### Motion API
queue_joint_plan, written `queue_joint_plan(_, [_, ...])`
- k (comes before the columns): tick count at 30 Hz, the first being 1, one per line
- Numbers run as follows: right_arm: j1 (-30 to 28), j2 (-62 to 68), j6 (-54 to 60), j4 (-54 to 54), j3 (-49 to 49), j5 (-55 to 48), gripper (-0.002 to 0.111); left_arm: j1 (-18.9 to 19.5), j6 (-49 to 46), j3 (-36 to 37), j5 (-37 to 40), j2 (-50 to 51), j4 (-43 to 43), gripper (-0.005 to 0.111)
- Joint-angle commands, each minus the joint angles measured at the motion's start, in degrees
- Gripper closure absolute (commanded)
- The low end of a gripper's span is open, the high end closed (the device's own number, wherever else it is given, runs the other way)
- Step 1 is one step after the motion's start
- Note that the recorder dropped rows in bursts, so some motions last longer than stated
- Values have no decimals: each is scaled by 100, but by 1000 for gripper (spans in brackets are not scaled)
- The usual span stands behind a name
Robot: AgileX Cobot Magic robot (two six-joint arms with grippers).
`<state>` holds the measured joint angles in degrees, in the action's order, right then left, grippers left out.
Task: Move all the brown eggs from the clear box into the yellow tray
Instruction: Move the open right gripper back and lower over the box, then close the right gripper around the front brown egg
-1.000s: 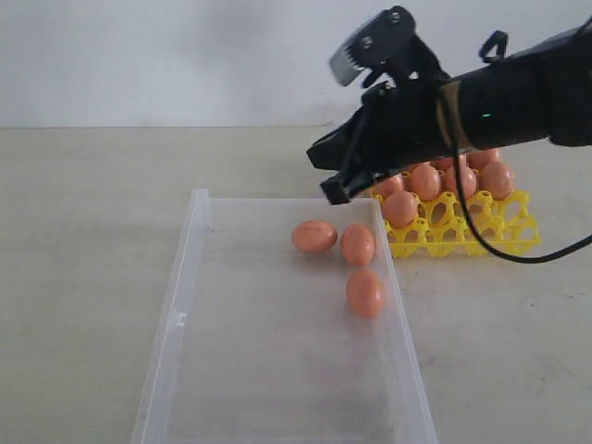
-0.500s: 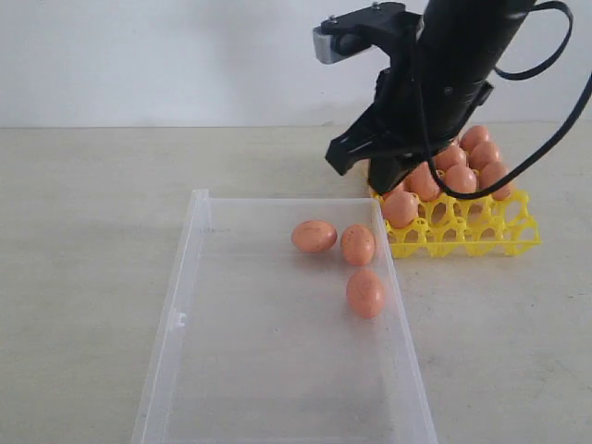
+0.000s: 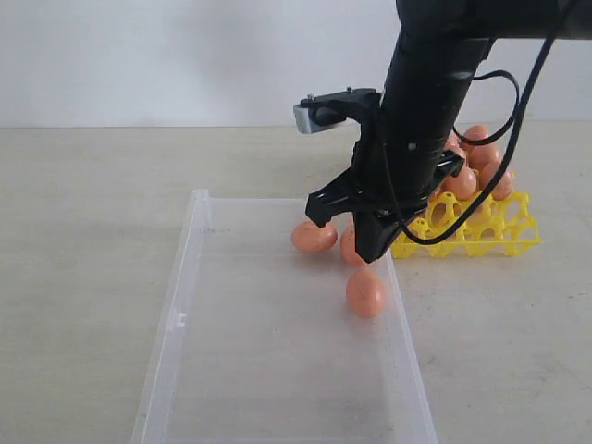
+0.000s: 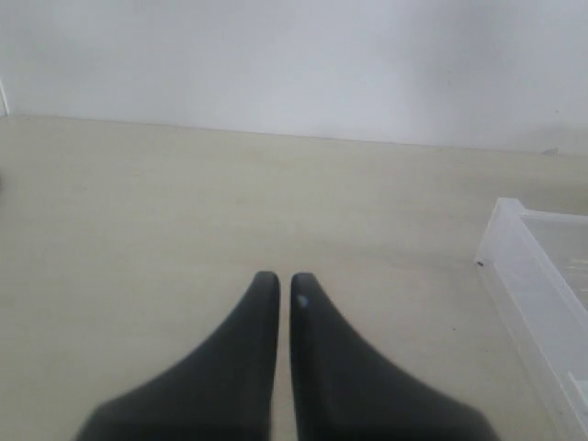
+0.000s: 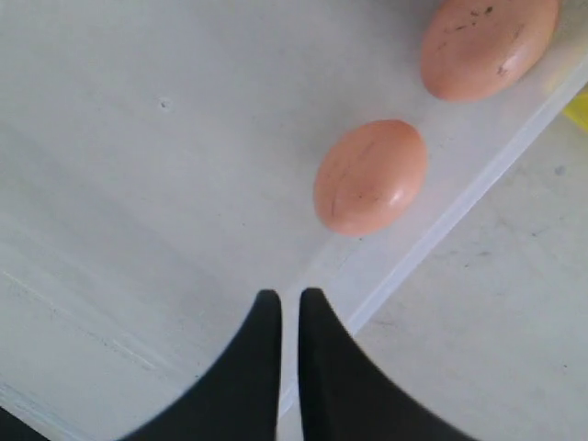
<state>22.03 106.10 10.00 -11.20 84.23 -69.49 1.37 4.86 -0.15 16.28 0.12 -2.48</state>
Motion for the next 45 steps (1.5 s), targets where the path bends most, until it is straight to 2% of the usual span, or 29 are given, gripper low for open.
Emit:
queue_joint_plan(1, [-7,175,-10,-34,21,-47,108,20,-13,15,-40,-12,14,103])
queue_joint_plan(3, [-7,198,70,-23,21,-15,107,20,-13,15,-40,-12,14,103])
queue_joint_plan(5, [-7,198,110,-23,21,72,101,20,-13,15,-40,-12,14,103])
queue_joint_plan(10, [-7,198,60,-10,21,156,62,20,-13,15,-40,-12,14,103])
queue_joint_plan(13, [-7,198,-204,-10,21,355,51,20,-13,15,-40,-12,14,103])
queue_joint_plan(19, [-7,325,-717,-1,21,768,52,20,-13,15,-40,-12,14,103])
queue_joint_plan(27, [-7,732,-1195,-1,21,760,52,20,-13,15,-40,-12,14,103])
queue_joint_plan(45, [-19,1636,-1554,-24,21,1049,52,20,-13,15,-40,-12,14,103])
